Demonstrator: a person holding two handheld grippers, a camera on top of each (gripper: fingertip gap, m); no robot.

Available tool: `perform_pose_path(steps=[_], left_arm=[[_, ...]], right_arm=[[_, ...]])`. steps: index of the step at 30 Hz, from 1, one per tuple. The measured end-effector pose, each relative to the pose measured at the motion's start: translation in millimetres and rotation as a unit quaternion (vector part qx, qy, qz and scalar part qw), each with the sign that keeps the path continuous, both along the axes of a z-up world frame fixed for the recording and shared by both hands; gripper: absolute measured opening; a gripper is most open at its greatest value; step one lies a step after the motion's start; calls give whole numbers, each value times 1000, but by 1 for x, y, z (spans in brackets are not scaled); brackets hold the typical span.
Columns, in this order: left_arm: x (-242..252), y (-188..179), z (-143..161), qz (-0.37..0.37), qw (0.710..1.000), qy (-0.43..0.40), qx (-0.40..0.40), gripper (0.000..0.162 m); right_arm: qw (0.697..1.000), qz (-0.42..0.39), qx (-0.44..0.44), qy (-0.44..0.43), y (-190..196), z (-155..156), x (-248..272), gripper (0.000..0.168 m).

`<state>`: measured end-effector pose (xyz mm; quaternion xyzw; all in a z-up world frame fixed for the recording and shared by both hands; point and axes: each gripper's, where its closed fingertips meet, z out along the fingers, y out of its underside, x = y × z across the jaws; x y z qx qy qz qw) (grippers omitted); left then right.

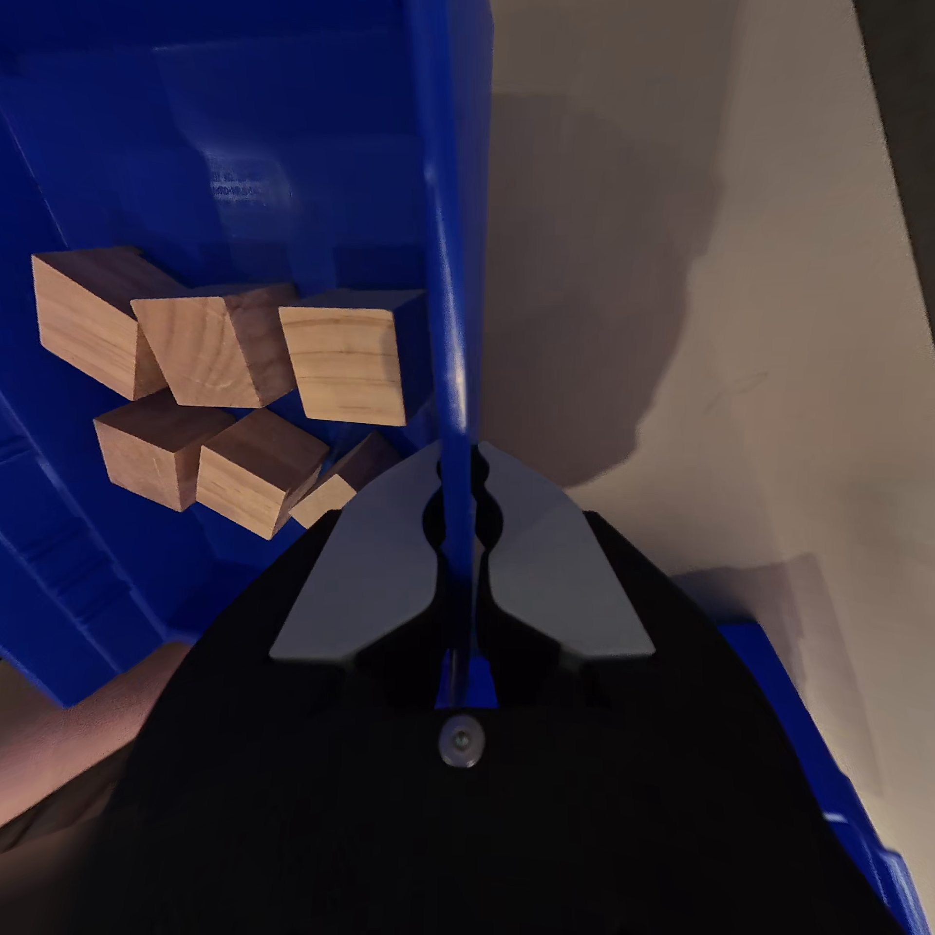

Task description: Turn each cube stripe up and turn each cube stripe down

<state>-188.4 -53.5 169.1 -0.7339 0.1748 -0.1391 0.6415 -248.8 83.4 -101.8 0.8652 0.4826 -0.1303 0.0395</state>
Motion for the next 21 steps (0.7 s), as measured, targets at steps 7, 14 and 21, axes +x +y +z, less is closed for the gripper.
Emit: perform_pose_path(steps=[7,14,21], left_arm=[[16,4,-10,-23,999,30,-21,36],[25,4,-16,-31,998,49,-34,36],[38,0,-19,-49,996,69,-38,35]], right_arm=[[999,-31,20,-13,10,-24,8,10],[975,-54,153,149,40,64,15,34],[868,-208,443,84,64,167,264,72]])
